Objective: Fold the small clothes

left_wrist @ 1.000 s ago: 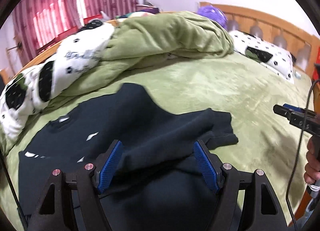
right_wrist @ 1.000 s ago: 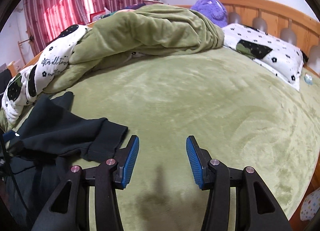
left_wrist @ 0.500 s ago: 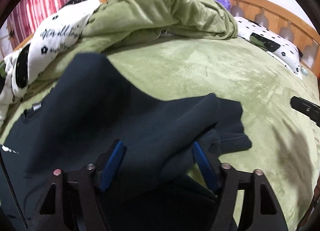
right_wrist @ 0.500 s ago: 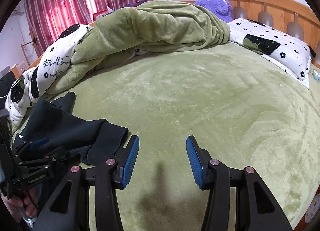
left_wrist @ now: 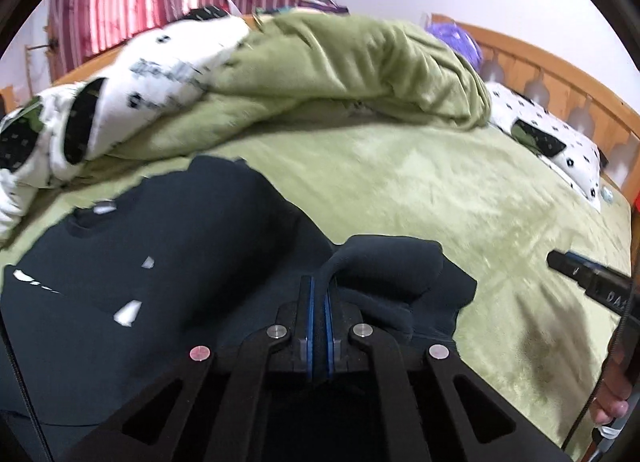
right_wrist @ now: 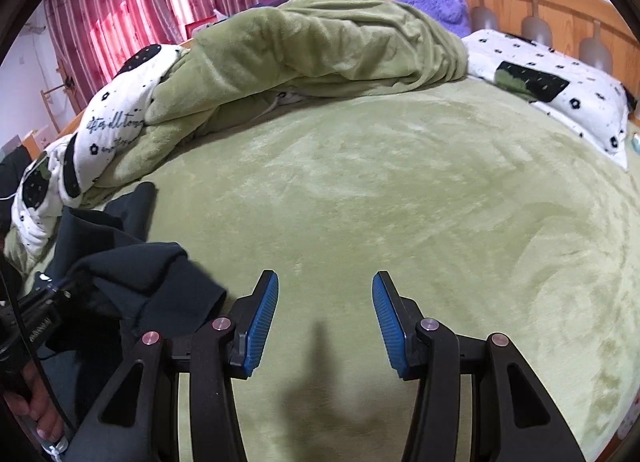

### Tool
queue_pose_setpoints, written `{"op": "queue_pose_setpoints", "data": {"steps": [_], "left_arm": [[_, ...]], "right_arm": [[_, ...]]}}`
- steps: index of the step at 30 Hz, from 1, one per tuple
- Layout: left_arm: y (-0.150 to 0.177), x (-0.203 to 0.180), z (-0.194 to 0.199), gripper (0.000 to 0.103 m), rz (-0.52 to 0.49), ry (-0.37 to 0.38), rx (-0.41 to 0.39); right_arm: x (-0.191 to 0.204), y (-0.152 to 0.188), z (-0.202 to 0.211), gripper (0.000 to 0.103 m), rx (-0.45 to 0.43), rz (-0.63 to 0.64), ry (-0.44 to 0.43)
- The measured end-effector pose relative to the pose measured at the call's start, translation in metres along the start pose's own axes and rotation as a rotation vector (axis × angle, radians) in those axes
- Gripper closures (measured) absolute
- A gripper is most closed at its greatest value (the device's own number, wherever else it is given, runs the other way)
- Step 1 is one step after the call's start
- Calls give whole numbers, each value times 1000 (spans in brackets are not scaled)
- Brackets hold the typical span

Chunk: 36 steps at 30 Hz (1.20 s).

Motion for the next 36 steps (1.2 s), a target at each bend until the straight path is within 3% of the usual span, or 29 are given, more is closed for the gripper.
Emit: {"op": "queue_pose_setpoints", "data": {"steps": [8, 13, 21, 25, 28, 33, 36], "left_arm": [[-9, 68, 67, 98, 74, -145, -72], [8, 127, 105, 98, 143, -212, -83], [63, 196, 121, 94, 302, -190, 20], [77, 199, 125, 91, 295, -202, 44], [80, 194, 130, 80, 257, -213, 47], [73, 186, 144, 66, 259, -195, -6], [68, 178, 148, 63, 259, -174, -23]], "right_arm": [[51, -3, 20, 55, -24, 34, -45], [92, -3, 36, 55, -46, 88, -61], [154, 2, 52, 55, -57, 178, -101], [174, 6, 57, 55, -57, 197, -118], [183, 10, 60, 55, -58, 215, -123], [184, 14, 63, 55, -73, 245, -112], [179, 12, 63, 55, -65, 223, -124]]}}
Point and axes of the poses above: each gripper's, at about its wrist camera, not at the fingertips, and z roughly against the way its jaws point, x to its left, y to its underside, the point moved 4 cm from there along -z, roughly the way its jaws point, and after that the axes turned 13 degrees about y, right-handed, at the moved point
